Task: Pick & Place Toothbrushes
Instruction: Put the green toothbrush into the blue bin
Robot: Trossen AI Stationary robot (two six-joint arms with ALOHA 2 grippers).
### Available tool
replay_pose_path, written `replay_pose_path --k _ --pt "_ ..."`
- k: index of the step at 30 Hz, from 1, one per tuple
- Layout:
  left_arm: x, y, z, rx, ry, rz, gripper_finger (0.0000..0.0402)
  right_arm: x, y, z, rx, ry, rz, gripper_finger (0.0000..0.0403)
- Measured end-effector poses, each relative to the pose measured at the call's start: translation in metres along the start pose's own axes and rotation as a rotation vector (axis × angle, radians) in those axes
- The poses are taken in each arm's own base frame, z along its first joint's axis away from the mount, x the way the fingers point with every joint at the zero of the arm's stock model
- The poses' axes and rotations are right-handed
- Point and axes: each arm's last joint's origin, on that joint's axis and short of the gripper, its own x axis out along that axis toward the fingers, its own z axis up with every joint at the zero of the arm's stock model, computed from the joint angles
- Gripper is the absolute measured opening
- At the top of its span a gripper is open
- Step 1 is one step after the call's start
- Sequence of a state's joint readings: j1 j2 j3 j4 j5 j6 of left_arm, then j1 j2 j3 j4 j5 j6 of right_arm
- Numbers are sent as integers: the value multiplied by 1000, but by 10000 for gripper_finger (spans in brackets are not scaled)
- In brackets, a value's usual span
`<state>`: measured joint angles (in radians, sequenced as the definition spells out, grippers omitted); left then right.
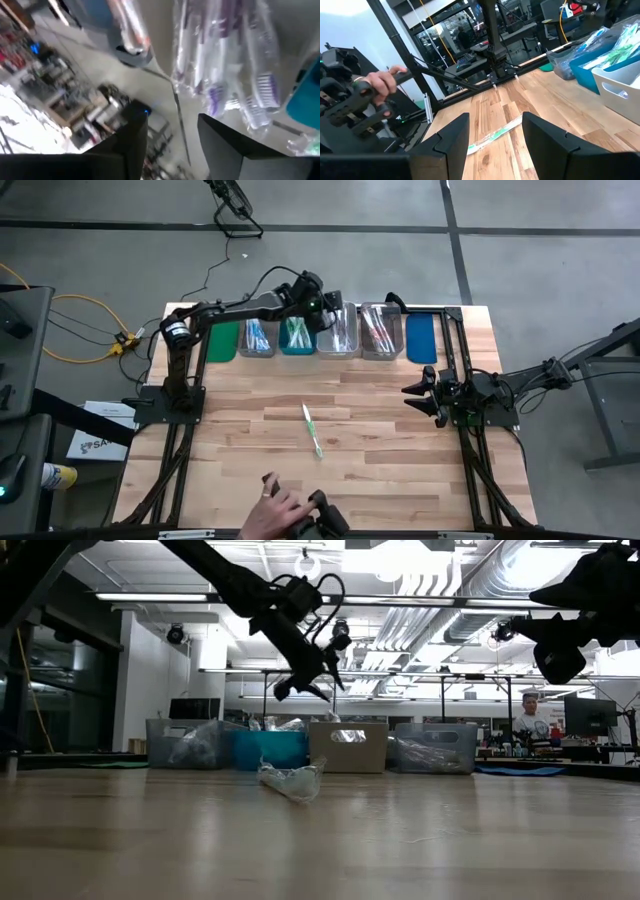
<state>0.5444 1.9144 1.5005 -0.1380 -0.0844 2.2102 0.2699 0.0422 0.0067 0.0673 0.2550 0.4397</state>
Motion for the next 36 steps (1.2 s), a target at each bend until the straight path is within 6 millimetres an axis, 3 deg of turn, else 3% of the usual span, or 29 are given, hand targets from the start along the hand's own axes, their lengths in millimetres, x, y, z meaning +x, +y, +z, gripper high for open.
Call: replay_pose_path --k 5,12,18,23,31,36 --pt "-11 20 13 -75 132 -29 170 0 0 0 0 0 0 176" --pt "-52 37 40 -182 -84 -75 170 0 0 0 0 0 0 176" --pt "-83 32 61 -339 -374 -219 171 0 0 0 0 0 0 176" --pt "-101 27 92 -315 -591 -398 171 0 0 0 0 1 0 176" --pt "-115 24 148 -205 -706 -488 170 0 0 0 0 0 0 176" --pt "-114 18 182 -206 -730 -472 170 0 0 0 0 0 0 176"
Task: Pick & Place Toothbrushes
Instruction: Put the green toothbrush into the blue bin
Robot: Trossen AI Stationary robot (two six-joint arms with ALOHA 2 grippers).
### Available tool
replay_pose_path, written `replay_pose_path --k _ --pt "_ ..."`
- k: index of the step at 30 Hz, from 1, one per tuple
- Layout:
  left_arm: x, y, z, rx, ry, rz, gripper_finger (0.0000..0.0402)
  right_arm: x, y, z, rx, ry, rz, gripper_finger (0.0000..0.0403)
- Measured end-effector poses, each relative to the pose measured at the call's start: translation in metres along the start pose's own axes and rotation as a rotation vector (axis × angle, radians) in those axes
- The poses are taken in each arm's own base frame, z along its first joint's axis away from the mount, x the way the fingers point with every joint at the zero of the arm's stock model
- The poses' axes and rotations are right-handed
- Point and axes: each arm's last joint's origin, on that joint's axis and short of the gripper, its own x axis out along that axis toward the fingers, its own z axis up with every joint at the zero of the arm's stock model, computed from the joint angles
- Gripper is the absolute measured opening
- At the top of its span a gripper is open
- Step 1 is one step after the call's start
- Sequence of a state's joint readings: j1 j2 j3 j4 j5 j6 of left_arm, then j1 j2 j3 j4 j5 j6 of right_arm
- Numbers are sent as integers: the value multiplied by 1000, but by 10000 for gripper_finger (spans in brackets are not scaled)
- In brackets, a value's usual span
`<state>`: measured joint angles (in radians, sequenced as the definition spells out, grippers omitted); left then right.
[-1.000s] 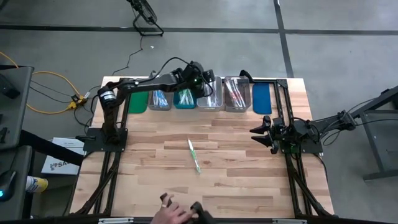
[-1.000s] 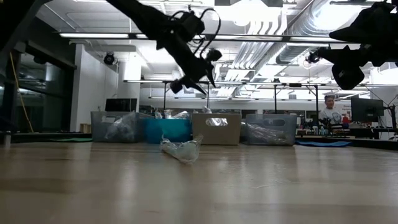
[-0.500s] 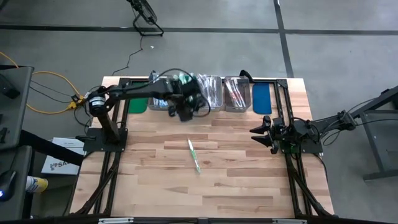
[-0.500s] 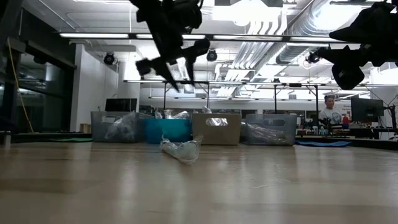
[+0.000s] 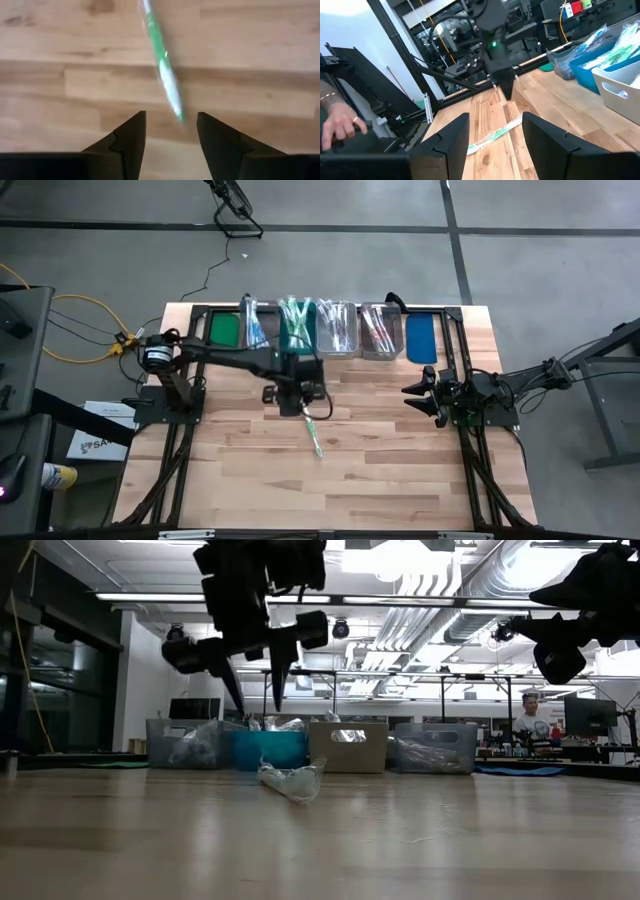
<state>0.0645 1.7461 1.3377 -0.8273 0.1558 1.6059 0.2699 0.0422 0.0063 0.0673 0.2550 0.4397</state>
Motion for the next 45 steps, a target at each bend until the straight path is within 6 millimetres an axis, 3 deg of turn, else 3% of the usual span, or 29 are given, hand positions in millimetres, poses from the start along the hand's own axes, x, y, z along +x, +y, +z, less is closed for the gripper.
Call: replay_pose_path --k 8,24,34,38,45 --pt "21 0 18 0 6 117 171 0 0 0 0 1 0 176" --pt "67 -10 11 -144 -18 10 170 0 0 0 0 0 0 176" --pt "79 -12 9 -261 -19 -26 167 0 0 0 0 0 0 176" --pt "79 -13 9 -319 -15 -42 134 0 0 0 0 0 0 176" --pt "79 -16 9 -416 -3 -71 23 0 0 0 0 0 0 176"
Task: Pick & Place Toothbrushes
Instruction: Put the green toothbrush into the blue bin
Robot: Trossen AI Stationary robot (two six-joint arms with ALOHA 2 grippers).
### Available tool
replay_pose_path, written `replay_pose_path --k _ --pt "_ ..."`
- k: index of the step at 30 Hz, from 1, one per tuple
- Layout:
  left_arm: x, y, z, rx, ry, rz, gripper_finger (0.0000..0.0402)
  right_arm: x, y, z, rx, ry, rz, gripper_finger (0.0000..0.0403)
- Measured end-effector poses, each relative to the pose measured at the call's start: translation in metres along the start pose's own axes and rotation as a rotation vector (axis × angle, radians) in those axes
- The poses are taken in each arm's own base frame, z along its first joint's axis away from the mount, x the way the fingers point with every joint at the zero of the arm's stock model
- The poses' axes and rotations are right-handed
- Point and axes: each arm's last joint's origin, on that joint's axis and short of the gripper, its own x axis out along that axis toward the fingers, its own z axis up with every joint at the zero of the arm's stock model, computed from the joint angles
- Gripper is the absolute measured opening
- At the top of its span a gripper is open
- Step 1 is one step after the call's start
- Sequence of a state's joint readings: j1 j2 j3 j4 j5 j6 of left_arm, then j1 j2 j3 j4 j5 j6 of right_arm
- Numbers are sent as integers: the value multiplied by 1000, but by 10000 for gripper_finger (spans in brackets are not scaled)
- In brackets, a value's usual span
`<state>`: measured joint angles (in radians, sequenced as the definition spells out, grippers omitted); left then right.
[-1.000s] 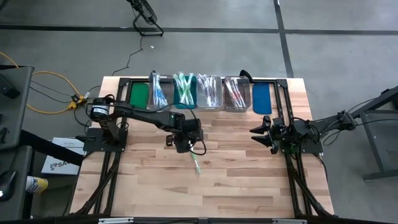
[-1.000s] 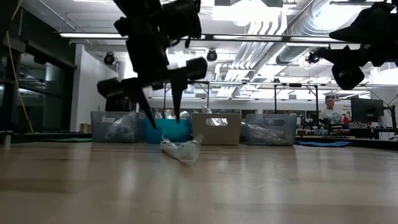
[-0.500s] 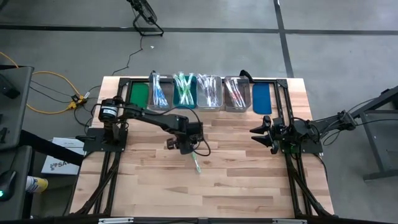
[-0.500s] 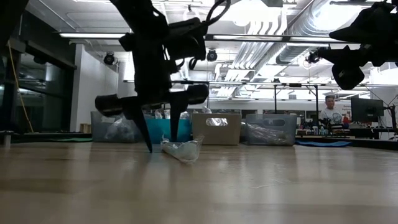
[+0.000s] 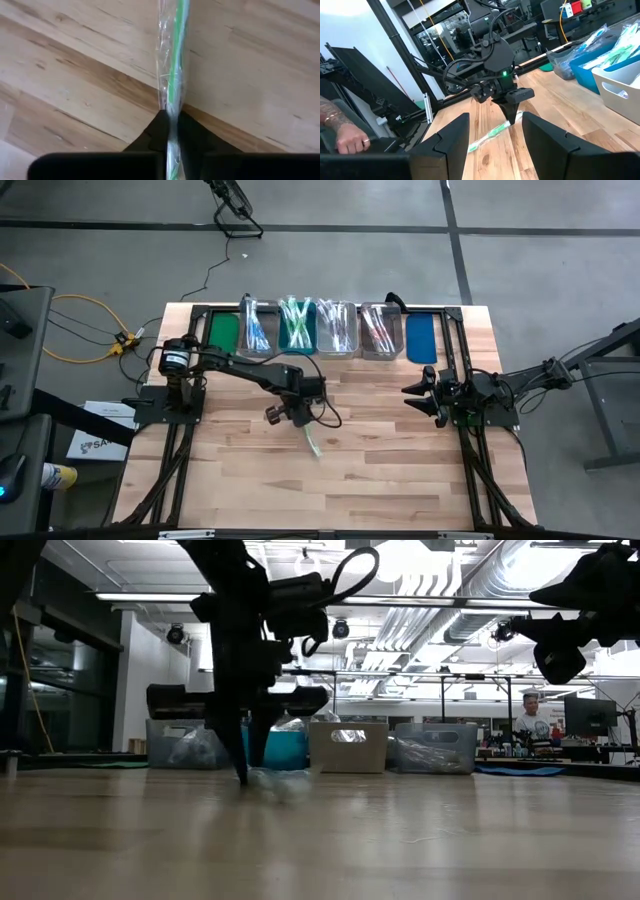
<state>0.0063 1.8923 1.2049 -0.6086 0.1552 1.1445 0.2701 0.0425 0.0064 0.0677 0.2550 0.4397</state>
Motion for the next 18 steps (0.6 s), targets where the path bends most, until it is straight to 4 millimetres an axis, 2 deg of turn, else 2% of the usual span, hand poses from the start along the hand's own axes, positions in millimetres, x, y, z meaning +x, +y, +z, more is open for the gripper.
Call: replay_pose_path --k 3,5,12,18 --pt "-6 1 -1 -63 -31 6 17 0 0 0 0 0 0 176" --pt "-17 0 -2 -124 -57 11 18 0 0 0 0 0 0 176" --pt "-76 9 -23 -316 -133 172 11 0 0 0 0 0 0 176" --pt "-129 22 -60 -609 -214 421 11 0 0 0 0 0 0 176"
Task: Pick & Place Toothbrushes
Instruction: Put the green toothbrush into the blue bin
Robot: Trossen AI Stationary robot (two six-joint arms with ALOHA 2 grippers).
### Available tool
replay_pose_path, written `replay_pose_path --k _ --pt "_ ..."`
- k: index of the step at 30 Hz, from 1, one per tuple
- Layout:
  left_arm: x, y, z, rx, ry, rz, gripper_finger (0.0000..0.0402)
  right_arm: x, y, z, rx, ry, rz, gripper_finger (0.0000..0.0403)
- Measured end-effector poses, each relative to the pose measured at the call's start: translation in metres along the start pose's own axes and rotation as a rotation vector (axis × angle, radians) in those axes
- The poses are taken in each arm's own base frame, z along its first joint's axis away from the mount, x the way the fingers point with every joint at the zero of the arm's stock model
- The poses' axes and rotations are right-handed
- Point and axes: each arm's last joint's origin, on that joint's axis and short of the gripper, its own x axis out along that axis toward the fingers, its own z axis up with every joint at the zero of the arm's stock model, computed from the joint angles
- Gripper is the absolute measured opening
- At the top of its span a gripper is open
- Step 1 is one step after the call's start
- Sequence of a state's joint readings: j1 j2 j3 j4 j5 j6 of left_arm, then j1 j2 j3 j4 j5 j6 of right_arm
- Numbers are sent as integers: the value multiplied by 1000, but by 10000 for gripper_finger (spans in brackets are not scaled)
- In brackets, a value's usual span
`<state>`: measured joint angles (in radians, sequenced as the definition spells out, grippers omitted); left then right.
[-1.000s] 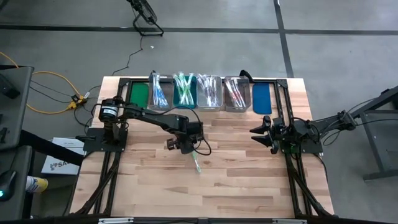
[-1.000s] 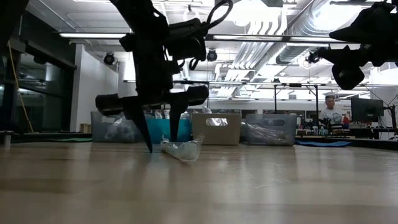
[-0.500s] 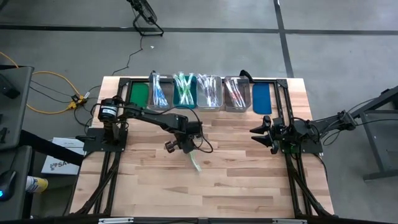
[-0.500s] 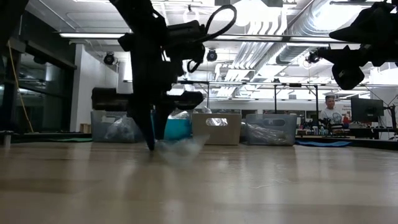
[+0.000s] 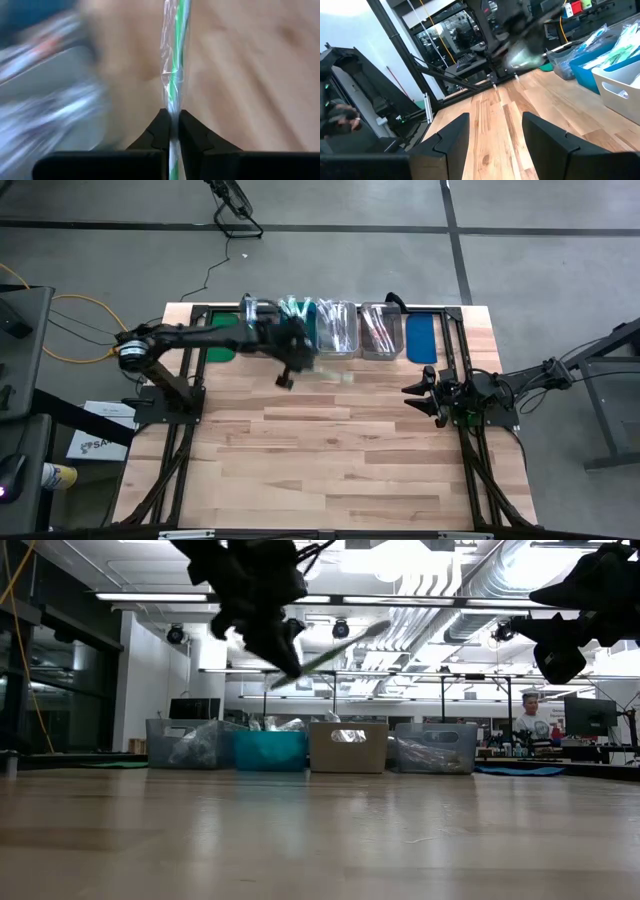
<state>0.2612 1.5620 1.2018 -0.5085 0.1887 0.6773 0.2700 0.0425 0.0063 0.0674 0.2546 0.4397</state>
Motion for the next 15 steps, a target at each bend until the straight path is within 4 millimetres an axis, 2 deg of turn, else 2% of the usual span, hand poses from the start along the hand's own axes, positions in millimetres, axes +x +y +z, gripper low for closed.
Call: replay_pose_path --k 7,12,15 --pt "-52 48 -22 -495 -38 405 11 0 0 0 0 0 0 176" --pt "-65 70 -38 -817 -121 563 11 0 0 0 0 -1 0 176" --pt "-59 73 -49 -973 -184 616 11 0 0 0 0 0 0 176"
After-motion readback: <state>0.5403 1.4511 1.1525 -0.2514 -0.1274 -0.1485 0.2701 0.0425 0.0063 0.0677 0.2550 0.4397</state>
